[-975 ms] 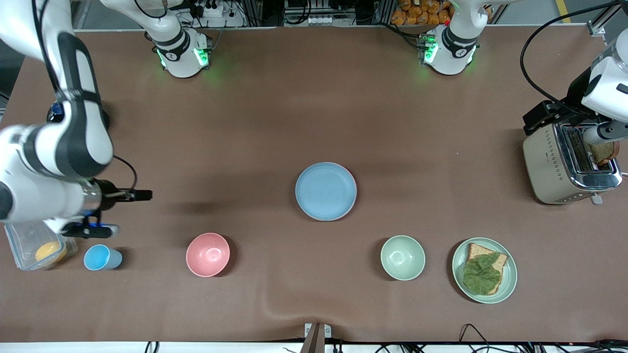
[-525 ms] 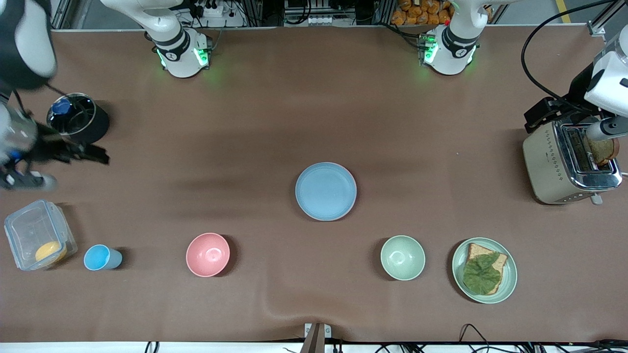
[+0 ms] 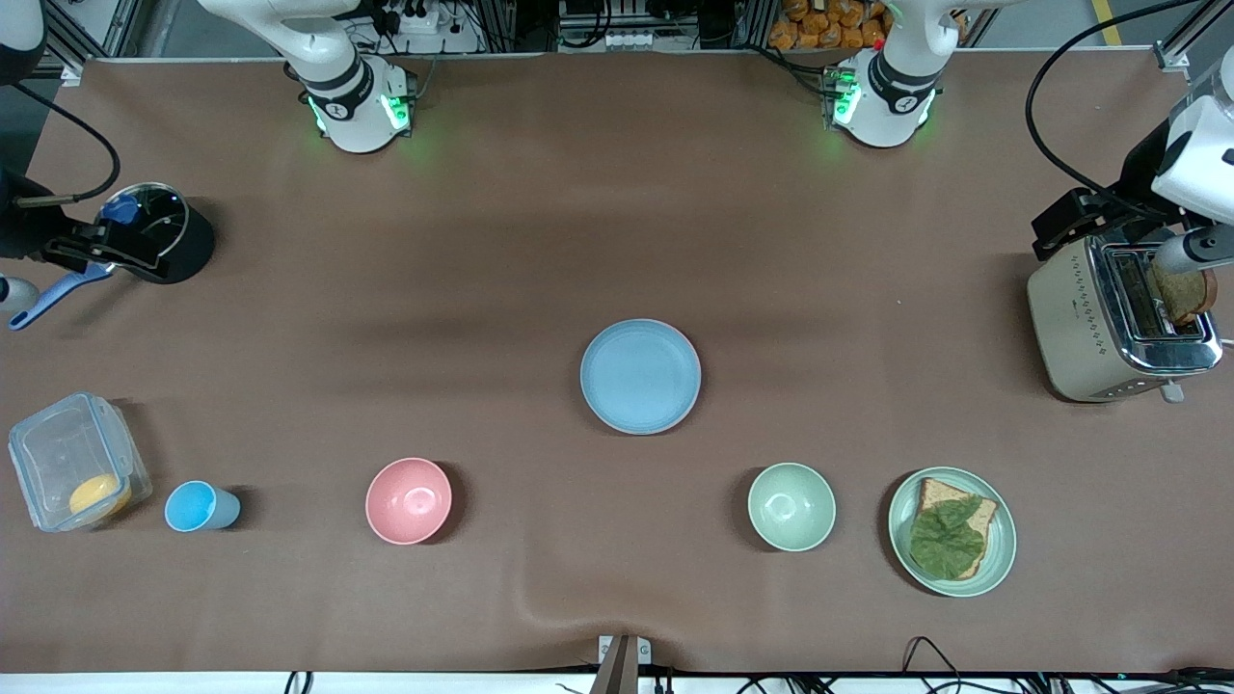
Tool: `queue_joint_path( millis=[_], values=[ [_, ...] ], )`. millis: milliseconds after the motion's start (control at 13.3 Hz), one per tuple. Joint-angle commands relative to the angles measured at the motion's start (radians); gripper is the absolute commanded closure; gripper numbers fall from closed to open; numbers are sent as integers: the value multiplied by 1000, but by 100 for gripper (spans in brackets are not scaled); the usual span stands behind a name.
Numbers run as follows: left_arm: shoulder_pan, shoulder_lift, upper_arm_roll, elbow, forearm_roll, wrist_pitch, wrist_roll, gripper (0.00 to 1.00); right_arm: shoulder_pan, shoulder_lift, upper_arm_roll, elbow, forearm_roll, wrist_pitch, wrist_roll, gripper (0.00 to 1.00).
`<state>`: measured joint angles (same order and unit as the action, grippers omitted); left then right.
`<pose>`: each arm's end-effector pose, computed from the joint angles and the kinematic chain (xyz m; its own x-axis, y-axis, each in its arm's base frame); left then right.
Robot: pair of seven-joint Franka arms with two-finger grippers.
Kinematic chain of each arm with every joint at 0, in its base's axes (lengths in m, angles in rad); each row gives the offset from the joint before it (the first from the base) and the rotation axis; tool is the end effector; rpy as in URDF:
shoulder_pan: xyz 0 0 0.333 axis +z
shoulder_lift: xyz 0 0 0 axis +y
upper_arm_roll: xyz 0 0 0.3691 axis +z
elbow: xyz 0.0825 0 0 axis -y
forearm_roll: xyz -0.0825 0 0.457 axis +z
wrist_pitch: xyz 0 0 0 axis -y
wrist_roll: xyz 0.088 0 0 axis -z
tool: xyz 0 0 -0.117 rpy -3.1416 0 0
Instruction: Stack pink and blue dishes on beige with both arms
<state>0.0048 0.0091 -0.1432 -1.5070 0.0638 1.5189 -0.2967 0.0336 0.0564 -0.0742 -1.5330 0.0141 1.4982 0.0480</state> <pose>0.6211 -0.0782 0.6922 0.9868 0.1604 0.0211 0.1613 -0.9851 -0.0588 0.6382 -0.0228 0.6464 0.9920 -0.0876 -0.0913 -0.0884 -0.9961 -0.0055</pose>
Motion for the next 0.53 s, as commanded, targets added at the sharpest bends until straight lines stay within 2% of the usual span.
queue_joint_path(
  millis=[0,450],
  values=[
    [3,-1,-10,16,-19,-20,16,0,-26,-6,25,-4,-9,-3,7,0],
    [4,8,-4,16,-73,-20,28,0,-17,-4,25,-4,-9,-4,18,0]
  ],
)
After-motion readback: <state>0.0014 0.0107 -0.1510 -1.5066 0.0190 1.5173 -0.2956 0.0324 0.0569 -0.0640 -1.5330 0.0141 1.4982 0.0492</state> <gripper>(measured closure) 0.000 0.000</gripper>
